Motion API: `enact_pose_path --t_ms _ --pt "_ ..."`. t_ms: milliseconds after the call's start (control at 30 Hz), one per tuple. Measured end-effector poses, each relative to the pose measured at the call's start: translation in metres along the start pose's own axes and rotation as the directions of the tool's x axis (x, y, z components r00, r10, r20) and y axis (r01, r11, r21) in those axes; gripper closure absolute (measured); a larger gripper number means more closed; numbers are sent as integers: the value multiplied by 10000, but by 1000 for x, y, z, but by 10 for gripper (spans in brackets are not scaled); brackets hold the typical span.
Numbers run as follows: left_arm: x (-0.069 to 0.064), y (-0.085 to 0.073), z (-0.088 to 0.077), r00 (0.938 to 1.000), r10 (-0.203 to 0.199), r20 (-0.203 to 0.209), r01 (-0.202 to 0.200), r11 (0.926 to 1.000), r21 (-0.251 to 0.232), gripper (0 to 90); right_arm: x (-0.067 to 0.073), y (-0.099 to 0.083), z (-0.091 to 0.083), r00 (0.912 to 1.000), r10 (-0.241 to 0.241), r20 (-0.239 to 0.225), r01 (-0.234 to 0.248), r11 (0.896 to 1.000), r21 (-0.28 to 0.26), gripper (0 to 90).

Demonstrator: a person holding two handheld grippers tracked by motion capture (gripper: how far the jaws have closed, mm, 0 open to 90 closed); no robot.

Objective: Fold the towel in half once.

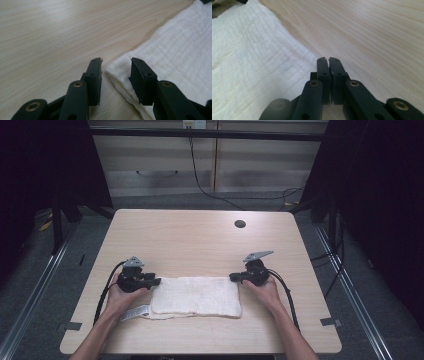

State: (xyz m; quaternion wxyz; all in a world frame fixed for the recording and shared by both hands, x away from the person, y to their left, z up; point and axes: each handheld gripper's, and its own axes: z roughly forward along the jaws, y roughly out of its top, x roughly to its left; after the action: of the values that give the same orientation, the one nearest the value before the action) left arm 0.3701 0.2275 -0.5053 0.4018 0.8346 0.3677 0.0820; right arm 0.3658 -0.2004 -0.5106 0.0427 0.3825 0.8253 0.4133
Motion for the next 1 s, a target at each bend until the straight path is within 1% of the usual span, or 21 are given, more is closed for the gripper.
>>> enact_pose_path --t_ms 33,67,133,167,200,233,267,300,400,467,500,533,600,633,667,867,1000 --pt "-1 0 0 10000 -28 69 28 10000 31 623 0 0 0 10000 25 -4 -25 10000 -8 876" --pt "-2 0 0 10000 25 60 -25 10000 59 627 0 0 0 10000 83 -9 -83 10000 -13 876" --pt "-3 0 0 9995 85 297 -89 9999 119 689 0 -1 0 10000 58 6 -58 10000 -63 876" --pt "-3 -1 0 9992 239 306 -243 9996 132 737 0 -1 0 10000 86 2 -86 9999 -78 876" --pt "-4 -1 0 9986 241 476 -248 9996 148 774 0 -1 0 10000 88 0 -88 9999 -79 877" --pt "-5 -2 0 9982 322 499 -329 9994 128 817 0 -1 0 9999 144 -38 -144 9998 -103 877" --pt "-5 -2 0 9984 324 453 -330 9994 113 833 0 -1 -1 9997 183 -171 -186 9997 -166 878" --pt "-6 -2 0 9984 262 497 -268 9996 119 839 0 -1 -1 9992 242 -305 -250 9994 -257 878" --pt "-5 -3 0 9985 148 536 -152 9999 57 854 1 1 -5 9990 297 -343 -311 9987 -407 879" --pt "-6 -3 0 9987 115 504 -118 9999 55 859 1 3 -9 9990 273 -366 -297 9974 -663 879" --pt "-6 -3 0 9988 68 491 -69 10000 36 862 1 4 -11 9990 260 -360 -285 9972 -693 879" --pt "-7 -3 0 9987 78 494 -81 9999 66 866 1 4 -12 9992 177 -352 -204 9968 -779 879" --pt "-6 -3 0 9984 104 548 -110 9999 105 871 2 5 -15 9993 178 -314 -203 9967 -786 879" --pt "-7 -3 -1 9982 177 565 -185 9997 136 873 2 5 -16 9990 154 -409 -192 9956 -922 879" --pt "-7 -3 -1 9981 159 591 -168 9997 149 874 3 7 -17 9985 199 -514 -252 9942 -1045 879" --pt "-8 -4 -2 9985 76 536 -84 9999 142 875 8 15 -24 9987 -33 -502 -32 9916 -1294 880" --pt "-8 -5 -2 9985 13 545 -20 9999 124 875 16 18 -29 9980 -257 -585 169 9891 -1465 880"
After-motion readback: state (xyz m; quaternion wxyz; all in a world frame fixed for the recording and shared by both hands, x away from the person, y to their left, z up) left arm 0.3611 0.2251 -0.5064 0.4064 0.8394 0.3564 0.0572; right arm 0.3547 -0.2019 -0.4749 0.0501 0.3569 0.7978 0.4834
